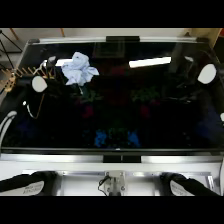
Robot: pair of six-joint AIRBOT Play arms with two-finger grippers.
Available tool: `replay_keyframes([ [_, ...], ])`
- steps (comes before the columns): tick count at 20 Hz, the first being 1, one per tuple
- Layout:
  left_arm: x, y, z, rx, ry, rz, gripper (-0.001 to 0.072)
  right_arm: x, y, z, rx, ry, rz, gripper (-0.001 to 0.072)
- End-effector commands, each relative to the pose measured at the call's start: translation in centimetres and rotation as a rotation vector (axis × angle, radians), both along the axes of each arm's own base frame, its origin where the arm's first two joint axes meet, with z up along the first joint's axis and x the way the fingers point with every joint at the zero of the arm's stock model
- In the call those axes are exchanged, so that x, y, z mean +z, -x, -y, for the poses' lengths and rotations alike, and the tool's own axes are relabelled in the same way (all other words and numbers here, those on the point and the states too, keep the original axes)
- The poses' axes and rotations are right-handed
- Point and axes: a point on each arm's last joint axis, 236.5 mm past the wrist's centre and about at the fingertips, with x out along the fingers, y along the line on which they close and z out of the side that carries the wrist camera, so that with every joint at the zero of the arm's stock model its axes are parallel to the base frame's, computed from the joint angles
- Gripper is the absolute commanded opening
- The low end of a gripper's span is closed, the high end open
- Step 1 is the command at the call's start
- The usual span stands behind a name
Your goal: Fold the shirts.
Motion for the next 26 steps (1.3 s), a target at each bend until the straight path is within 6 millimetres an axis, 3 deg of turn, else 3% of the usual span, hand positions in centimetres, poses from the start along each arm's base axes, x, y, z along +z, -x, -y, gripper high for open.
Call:
replay_keyframes([
  [1,-4.6,-6.9,-6.8,0.180,0.017,-0.096,0.0713,0.5,-1.6,-1.4,-0.009,-0.067,0.062,0.0654],
  [3,-7.8,-9.4,-8.4,0.244,0.112,-0.186,0.0714,-0.1,-1.8,-1.8,-0.009,-0.084,0.043,0.0654],
  [6,-11.9,-11.1,-7.5,0.254,0.213,-0.255,0.0715,-1.5,-2.0,-2.3,-0.009,-0.103,0.004,0.0654],
  [10,-13.4,-12.5,-5.8,0.230,0.214,-0.214,0.0709,-2.8,-1.9,-2.7,-0.007,-0.117,-0.040,0.0654],
  [11,-13.2,-13.1,-5.5,0.226,0.213,-0.186,0.0646,-2.8,-1.9,-2.7,-0.008,-0.117,-0.041,0.0653],
  [14,-12.8,-13.8,-4.6,0.227,0.237,-0.156,0.0103,-2.8,-1.6,-2.8,-0.001,-0.119,-0.051,0.0654],
  [15,-12.2,-13.7,-4.0,0.227,0.274,-0.164,0.0035,-2.8,-1.7,-2.8,0.013,-0.115,-0.047,0.0653],
  [16,-11.1,-13.7,-3.3,0.205,0.297,-0.154,0.0034,-2.8,-1.6,-2.8,0.024,-0.111,-0.047,0.0654],
  [17,-9.0,-13.9,-2.5,0.142,0.293,-0.111,0.0033,-2.7,-1.6,-2.8,0.038,-0.107,-0.044,0.0653],
  [18,-5.6,-14.2,-1.6,0.068,0.270,-0.036,0.0032,-2.3,-1.4,-2.8,0.053,-0.102,-0.042,0.0653],
  [20,4.3,-13.7,0.8,-0.079,0.225,0.169,0.0032,-0.1,-1.0,-2.5,0.074,-0.083,-0.017,0.0653],
  [21,10.6,-12.3,2.4,-0.144,0.216,0.287,0.0032,2.0,-1.0,-1.8,0.078,-0.053,0.034,0.0653],
  [22,16.6,-10.1,4.0,-0.204,0.208,0.403,0.0032,4.5,-1.0,-1.0,0.075,-0.016,0.101,0.0653],
  [24,28.4,-3.6,6.2,-0.291,0.210,0.631,0.0032,11.8,-0.2,1.0,0.052,0.065,0.293,0.0653],
  [26,37.4,3.7,7.2,-0.344,0.247,0.821,0.0032,19.3,2.2,2.4,0.022,0.112,0.497,0.0653],
])
